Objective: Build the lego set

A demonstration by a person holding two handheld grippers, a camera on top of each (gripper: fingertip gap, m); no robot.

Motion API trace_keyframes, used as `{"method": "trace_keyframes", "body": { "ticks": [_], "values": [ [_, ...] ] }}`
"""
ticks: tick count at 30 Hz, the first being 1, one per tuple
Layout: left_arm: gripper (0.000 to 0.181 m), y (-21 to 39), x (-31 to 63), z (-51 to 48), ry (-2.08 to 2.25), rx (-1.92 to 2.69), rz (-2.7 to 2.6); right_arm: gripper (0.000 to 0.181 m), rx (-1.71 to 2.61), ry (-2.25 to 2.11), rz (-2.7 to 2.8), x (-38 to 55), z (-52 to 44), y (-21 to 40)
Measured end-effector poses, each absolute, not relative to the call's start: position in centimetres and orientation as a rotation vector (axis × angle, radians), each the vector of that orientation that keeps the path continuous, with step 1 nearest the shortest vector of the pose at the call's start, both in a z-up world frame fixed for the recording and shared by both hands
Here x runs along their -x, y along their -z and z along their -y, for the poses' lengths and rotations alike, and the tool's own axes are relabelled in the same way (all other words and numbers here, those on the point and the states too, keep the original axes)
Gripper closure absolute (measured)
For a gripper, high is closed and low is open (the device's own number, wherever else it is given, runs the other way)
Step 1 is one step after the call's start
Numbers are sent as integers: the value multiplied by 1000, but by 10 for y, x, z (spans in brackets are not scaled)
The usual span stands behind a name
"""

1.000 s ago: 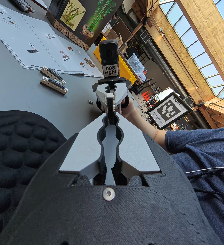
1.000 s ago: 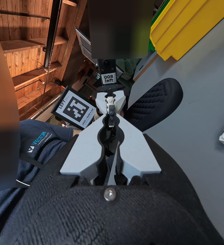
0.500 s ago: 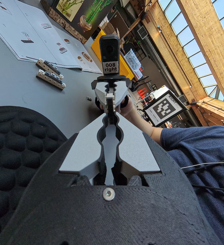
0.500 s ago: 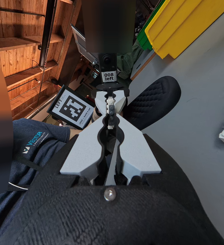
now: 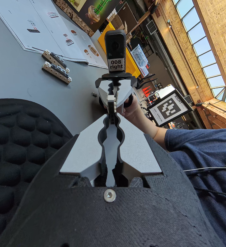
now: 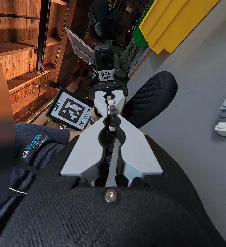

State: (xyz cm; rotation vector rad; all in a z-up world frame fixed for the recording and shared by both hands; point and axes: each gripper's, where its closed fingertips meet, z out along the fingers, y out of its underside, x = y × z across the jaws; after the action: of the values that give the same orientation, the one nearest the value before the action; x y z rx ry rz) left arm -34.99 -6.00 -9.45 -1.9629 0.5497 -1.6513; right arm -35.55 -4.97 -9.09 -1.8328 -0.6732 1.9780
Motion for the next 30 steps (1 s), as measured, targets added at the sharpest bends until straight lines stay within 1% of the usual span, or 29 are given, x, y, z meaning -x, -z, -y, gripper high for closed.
{"method": "trace_keyframes", "body": {
  "ticks": [19,30],
  "values": [
    [176,108,349,58,1589,2042,-536,176,1905,-1799,724,358,49,105],
    [176,102,350,58,1617,1997,-537,176,1851,-1838,711,357,47,97]
  ]
}}
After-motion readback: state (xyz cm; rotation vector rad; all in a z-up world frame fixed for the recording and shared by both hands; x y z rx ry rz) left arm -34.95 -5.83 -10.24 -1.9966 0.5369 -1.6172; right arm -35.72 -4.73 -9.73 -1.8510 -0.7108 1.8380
